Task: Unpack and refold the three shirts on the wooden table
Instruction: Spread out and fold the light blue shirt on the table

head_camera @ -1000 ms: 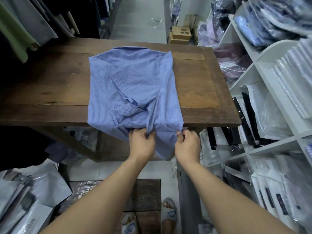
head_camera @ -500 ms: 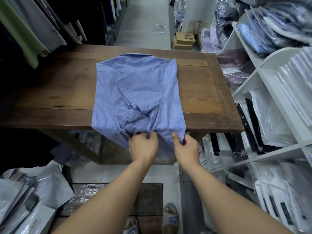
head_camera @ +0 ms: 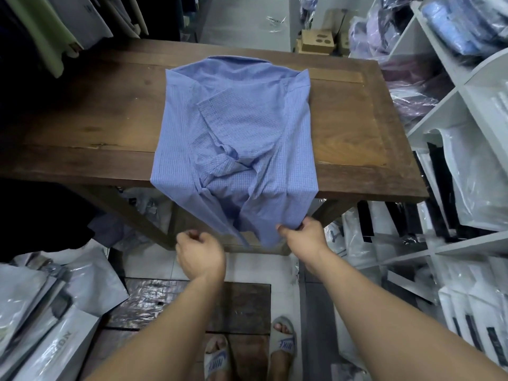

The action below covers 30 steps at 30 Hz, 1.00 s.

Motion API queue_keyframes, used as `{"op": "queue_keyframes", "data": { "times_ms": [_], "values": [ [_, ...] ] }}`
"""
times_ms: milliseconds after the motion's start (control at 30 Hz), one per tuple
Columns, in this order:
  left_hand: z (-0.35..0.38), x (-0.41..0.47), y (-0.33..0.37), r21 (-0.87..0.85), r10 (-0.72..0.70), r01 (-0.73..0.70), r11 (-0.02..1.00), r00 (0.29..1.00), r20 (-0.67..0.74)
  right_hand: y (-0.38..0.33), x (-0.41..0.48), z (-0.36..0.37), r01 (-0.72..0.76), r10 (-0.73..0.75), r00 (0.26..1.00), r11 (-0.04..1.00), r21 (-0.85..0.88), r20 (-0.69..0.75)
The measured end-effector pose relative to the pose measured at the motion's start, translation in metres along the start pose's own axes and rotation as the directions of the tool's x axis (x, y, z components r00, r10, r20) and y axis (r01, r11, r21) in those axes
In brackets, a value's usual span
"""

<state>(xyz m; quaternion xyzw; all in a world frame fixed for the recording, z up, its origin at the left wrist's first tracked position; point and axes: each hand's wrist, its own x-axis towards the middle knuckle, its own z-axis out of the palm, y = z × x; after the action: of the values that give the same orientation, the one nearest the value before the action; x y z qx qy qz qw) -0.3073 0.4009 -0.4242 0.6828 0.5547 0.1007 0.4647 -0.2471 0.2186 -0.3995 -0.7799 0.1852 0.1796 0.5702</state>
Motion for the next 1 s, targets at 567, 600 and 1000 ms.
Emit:
{"op": "queue_keyframes", "data": {
  "times_ms": [567,600,1000],
  "values": [
    [0.048,0.107,-0.031,-0.275,0.196,-0.053,0.96,0.83,0.523,0.095,0.056,0.05,-0.188,0.189,0.981,0.982,0.023,-0.039],
    [0.05,0.111,-0.037,-0.259,0.199,-0.073,0.963,0.843,0.5,0.102,0.056,0.051,-0.191,0.192,0.981,0.981,0.017,-0.03],
    [0.042,0.123,-0.109,0.038,0.086,-0.13,0.991,0.819,0.567,0.151,0.048,0.07,-0.253,0.252,0.967,0.967,-0.042,-0.026]
  ]
}}
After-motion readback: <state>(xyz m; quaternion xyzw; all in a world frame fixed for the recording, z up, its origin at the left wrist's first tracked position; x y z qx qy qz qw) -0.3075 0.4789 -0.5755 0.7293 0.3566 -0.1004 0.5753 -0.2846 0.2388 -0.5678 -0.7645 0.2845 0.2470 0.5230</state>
